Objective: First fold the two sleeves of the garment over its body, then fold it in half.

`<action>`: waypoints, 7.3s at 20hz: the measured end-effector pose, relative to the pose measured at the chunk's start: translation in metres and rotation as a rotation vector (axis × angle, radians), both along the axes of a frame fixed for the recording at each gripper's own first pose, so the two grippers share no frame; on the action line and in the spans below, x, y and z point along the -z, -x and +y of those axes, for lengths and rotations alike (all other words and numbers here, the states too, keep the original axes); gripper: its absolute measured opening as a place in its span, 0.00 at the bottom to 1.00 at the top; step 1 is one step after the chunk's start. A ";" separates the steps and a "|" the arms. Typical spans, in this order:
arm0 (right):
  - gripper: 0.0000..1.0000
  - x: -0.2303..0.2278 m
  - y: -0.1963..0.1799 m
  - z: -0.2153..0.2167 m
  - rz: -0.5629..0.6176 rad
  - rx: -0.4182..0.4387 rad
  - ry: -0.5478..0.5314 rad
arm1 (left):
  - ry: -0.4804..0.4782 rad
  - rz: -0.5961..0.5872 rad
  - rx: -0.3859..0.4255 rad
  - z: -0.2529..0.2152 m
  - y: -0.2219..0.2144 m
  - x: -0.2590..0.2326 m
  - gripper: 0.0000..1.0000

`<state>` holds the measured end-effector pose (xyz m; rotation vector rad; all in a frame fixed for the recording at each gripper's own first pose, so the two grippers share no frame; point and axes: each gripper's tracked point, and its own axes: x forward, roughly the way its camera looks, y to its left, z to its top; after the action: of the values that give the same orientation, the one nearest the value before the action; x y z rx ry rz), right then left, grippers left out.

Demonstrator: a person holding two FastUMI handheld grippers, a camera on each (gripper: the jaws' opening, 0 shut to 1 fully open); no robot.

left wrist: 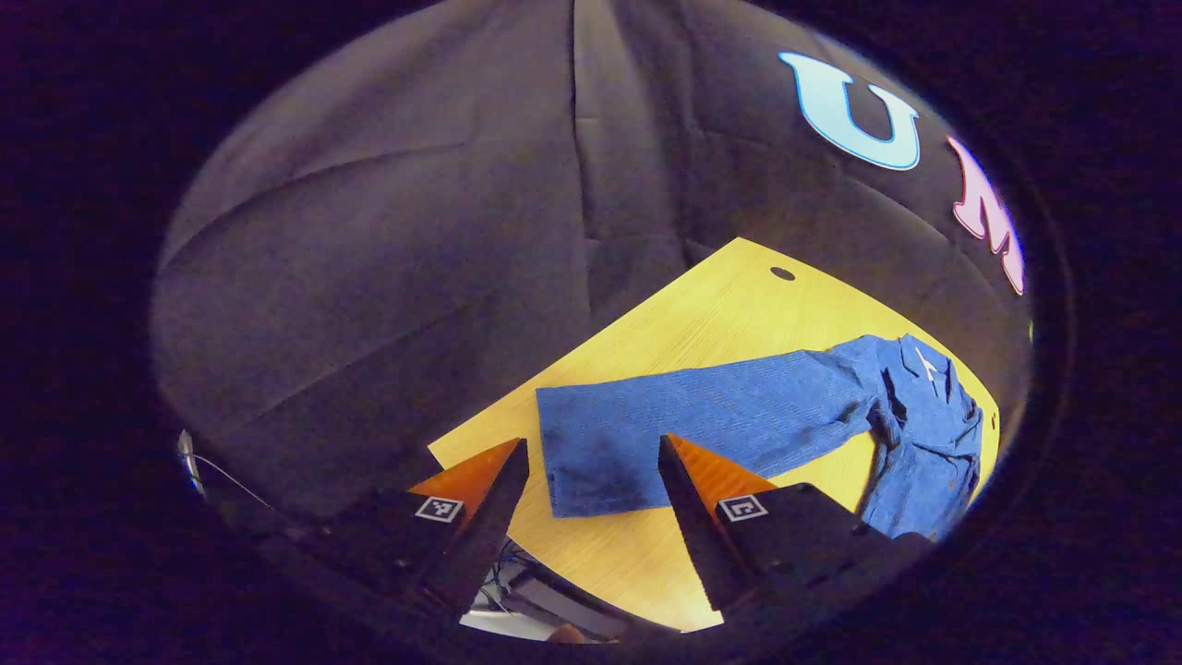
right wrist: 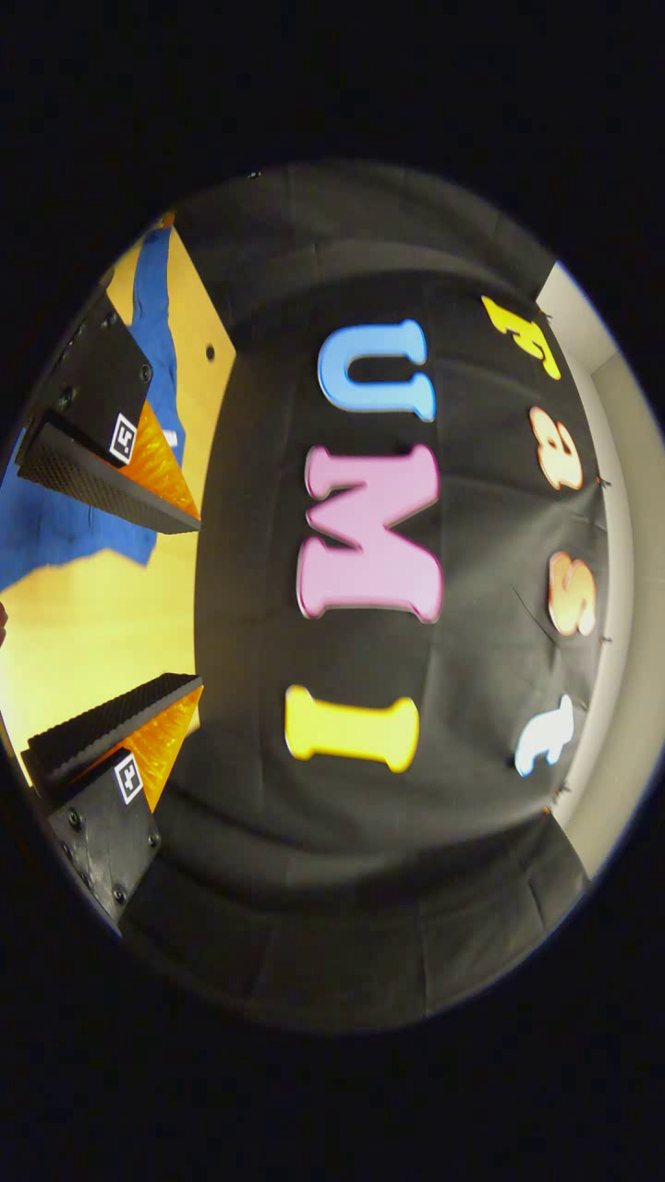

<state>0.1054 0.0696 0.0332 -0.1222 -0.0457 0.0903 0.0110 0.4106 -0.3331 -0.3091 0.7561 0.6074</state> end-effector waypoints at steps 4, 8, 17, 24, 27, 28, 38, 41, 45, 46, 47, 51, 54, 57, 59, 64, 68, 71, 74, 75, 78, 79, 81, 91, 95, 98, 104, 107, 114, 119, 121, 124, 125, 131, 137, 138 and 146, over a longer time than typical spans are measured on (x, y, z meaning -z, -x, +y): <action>1.00 -0.048 0.038 -0.039 -0.099 0.113 0.086 | 0.004 0.060 0.001 0.007 -0.013 0.024 0.83; 0.94 -0.081 0.050 -0.021 -0.162 0.087 0.108 | 0.069 0.077 -0.006 0.003 -0.012 0.039 0.83; 0.96 -0.087 0.035 0.020 -0.119 -0.016 0.082 | -0.047 0.133 0.096 0.006 -0.030 0.041 0.03; 0.96 -0.068 0.029 0.022 -0.064 -0.043 0.035 | -0.061 -0.066 0.229 -0.041 -0.098 -0.089 0.00; 0.96 -0.054 0.025 0.019 -0.027 -0.053 0.006 | -0.109 -0.153 0.335 -0.084 -0.113 -0.158 0.00; 0.96 -0.050 0.024 0.016 -0.017 -0.054 -0.005 | -0.124 -0.179 0.366 -0.100 -0.118 -0.178 0.00; 0.96 0.004 0.013 -0.009 0.138 -0.091 -0.078 | -0.105 -0.288 0.754 -0.321 -0.225 -0.259 0.00; 0.96 0.020 0.010 -0.019 0.173 -0.088 -0.088 | -0.098 -0.283 0.917 -0.404 -0.257 -0.242 0.00; 0.96 0.046 0.013 -0.039 0.239 -0.062 -0.123 | -0.038 -0.195 1.086 -0.496 -0.293 -0.189 0.00; 0.96 0.055 0.015 -0.046 0.258 -0.051 -0.128 | -0.019 -0.167 1.115 -0.512 -0.302 -0.175 0.00; 0.96 0.063 0.018 -0.054 0.275 -0.039 -0.130 | 0.010 -0.130 1.140 -0.526 -0.307 -0.160 0.00; 0.95 0.085 0.013 -0.082 0.316 0.003 -0.140 | 0.046 -0.039 1.155 -0.555 -0.322 -0.102 0.00; 0.98 0.103 0.005 -0.092 0.375 0.014 -0.152 | 0.127 -0.079 1.216 -0.591 -0.328 -0.094 0.08; 0.97 0.111 -0.007 -0.087 0.396 -0.010 -0.127 | 0.125 -0.088 1.224 -0.604 -0.329 -0.096 0.18; 0.98 0.115 -0.012 -0.077 0.404 -0.039 -0.120 | 0.068 -0.073 1.202 -0.592 -0.323 -0.097 0.52; 0.98 0.124 -0.023 -0.027 0.442 -0.148 -0.112 | -0.032 -0.081 1.070 -0.507 -0.260 -0.130 0.84; 0.98 0.144 -0.017 0.010 0.471 -0.223 -0.085 | -0.070 -0.041 0.881 -0.405 -0.168 -0.132 0.84; 0.98 0.171 0.001 0.035 0.520 -0.270 -0.043 | -0.045 0.075 0.719 -0.335 -0.079 -0.101 0.84; 0.98 0.220 0.029 0.045 0.593 -0.294 0.011 | -0.003 0.188 0.612 -0.302 -0.011 -0.065 0.83; 0.98 0.233 0.036 0.045 0.629 -0.296 0.019 | 0.017 0.229 0.585 -0.298 0.009 -0.051 0.83; 0.98 0.263 0.055 0.041 0.720 -0.288 0.030 | 0.075 0.314 0.537 -0.293 0.046 -0.022 0.83; 0.98 0.275 0.059 0.039 0.748 -0.282 0.034 | 0.084 0.339 0.523 -0.290 0.051 -0.014 0.83; 0.98 0.301 0.073 0.029 0.823 -0.258 0.064 | 0.098 0.372 0.504 -0.284 0.057 -0.006 0.83; 0.99 0.368 0.121 -0.013 1.134 -0.131 0.112 | 0.159 0.558 0.504 -0.282 0.076 0.019 0.84; 0.99 0.381 0.134 -0.014 1.203 -0.129 0.135 | 0.133 0.618 0.509 -0.277 0.083 0.021 0.84; 1.00 0.388 0.143 -0.012 1.236 -0.143 0.177 | 0.156 0.638 0.503 -0.276 0.088 0.024 0.84; 1.00 0.395 0.150 -0.006 1.279 -0.149 0.203 | 0.189 0.672 0.495 -0.279 0.092 0.033 0.84; 1.00 0.400 0.151 -0.004 1.295 -0.148 0.214 | 0.228 0.686 0.485 -0.279 0.090 0.033 0.84; 0.79 0.408 0.149 -0.010 1.310 -0.122 0.249 | 0.269 0.723 0.510 -0.278 0.088 0.033 0.83; 0.20 0.406 0.149 0.001 1.319 -0.131 0.178 | 0.285 0.742 0.578 -0.296 0.088 0.033 0.37; 0.05 0.407 0.149 0.001 1.337 -0.131 0.149 | 0.253 0.757 0.594 -0.296 0.087 0.031 0.04; 0.05 0.394 0.146 0.005 1.317 -0.142 0.123 | 0.296 0.695 0.623 -0.308 0.082 0.020 0.04; 0.05 0.387 0.143 0.007 1.297 -0.153 0.124 | 0.314 0.663 0.632 -0.313 0.078 0.011 0.04; 0.05 0.324 0.120 0.045 1.171 -0.245 0.069 | 0.318 0.460 0.681 -0.319 0.040 -0.061 0.04; 0.05 0.237 0.054 0.084 0.901 -0.340 0.096 | 0.223 0.252 0.707 -0.320 -0.019 -0.125 0.04; 0.05 0.223 0.041 0.092 0.850 -0.354 0.097 | 0.197 0.223 0.706 -0.318 -0.029 -0.132 0.04; 0.05 0.165 -0.061 0.137 0.677 -0.378 0.088 | 0.164 0.040 0.694 -0.317 -0.136 -0.184 0.04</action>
<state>0.1665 0.2065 -0.1317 -0.1643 0.6138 0.5065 0.1466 0.0936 -0.1490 -0.1659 0.8902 -0.1046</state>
